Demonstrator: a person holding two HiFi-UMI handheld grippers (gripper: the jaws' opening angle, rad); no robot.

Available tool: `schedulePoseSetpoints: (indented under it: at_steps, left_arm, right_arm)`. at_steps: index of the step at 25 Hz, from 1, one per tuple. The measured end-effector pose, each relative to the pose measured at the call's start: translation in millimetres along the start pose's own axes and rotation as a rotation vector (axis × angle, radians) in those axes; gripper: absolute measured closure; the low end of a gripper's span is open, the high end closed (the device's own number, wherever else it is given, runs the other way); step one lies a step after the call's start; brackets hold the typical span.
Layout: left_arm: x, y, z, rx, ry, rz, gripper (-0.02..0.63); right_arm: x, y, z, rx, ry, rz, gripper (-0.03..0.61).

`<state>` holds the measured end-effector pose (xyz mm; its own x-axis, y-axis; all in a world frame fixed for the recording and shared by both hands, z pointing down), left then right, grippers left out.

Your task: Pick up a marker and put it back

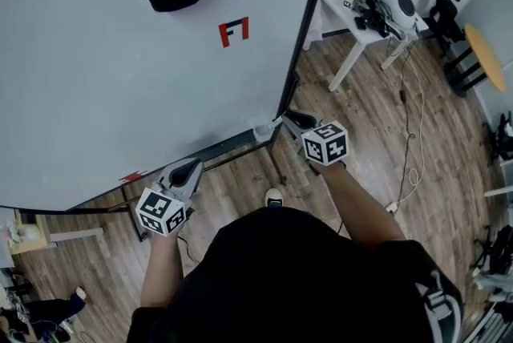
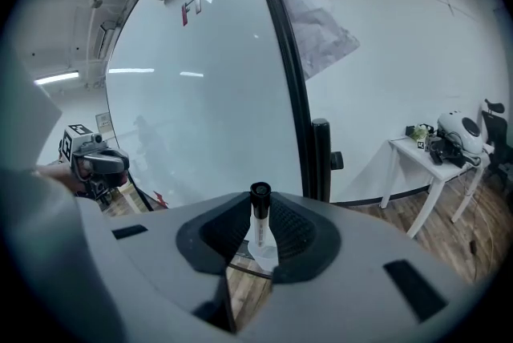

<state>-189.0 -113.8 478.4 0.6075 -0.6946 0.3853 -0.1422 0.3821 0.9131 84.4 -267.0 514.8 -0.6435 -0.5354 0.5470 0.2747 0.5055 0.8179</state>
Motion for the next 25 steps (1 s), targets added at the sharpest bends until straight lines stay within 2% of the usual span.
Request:
schedulePoseSetpoints:
  at_steps: [13, 25]
  left_arm:
    - [1, -4, -17, 0.042, 0.066, -0.012, 0.595]
    - [-2, -3, -28, 0.063, 0.108, -0.010, 0.595]
  right_arm:
    - [-59, 22, 7, 0.043, 0.068, -0.042, 0.511]
    - [-87, 39, 17, 0.076, 0.105, -0.064, 0.511]
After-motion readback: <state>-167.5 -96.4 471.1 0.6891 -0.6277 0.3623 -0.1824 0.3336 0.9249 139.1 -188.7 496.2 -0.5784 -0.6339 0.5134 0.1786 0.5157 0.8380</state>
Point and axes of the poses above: the fingertips, and each gripper's own axes: x forward along the fingers, z to its left, y out of its underside, the point moved 5 cm from there along -x, backward along the fingers, and after that the axes turned 5 degrees about z, right-handed, at the moved point
